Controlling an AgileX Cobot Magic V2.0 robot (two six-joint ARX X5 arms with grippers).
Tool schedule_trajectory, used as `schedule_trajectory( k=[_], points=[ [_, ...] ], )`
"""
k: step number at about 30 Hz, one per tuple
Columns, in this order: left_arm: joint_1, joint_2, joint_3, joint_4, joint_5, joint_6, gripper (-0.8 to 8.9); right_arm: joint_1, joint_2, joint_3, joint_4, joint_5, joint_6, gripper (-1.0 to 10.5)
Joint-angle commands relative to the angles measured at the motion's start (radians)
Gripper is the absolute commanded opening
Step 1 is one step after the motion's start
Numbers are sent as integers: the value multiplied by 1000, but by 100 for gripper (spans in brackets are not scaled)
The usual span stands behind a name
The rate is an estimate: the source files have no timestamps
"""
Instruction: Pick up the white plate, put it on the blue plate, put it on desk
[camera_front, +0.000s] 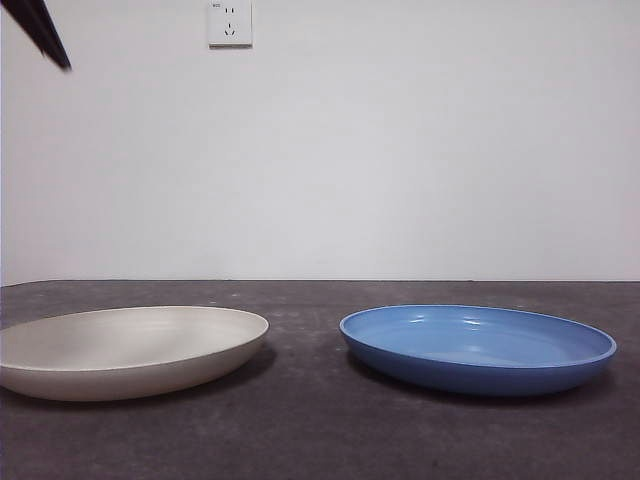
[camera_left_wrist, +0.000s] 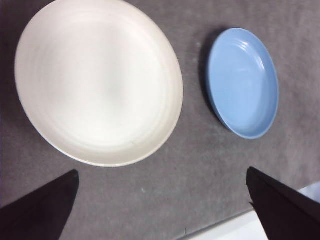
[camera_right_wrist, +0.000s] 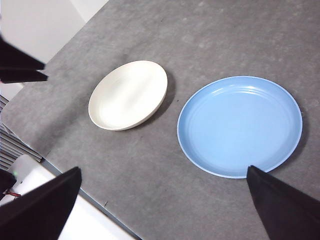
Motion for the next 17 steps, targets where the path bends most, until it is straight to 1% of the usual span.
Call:
schedule_trajectory(
  k=[1,4,8,13,17],
  points=[
    [61,84,16,49,43,44,657,5,6,15,3,-6,-2,624],
    [116,171,16,89,54,50,656,5,6,15,3,-7,3,624],
    [163,290,16,120,53,75,656,5,6,15,3,-17,7,624],
    [178,434,16,180,58,80,656,5,6,15,3,-21,14,624],
    [177,512,16,232,84,79,653,5,6,15,4,-21,14,624]
  ],
)
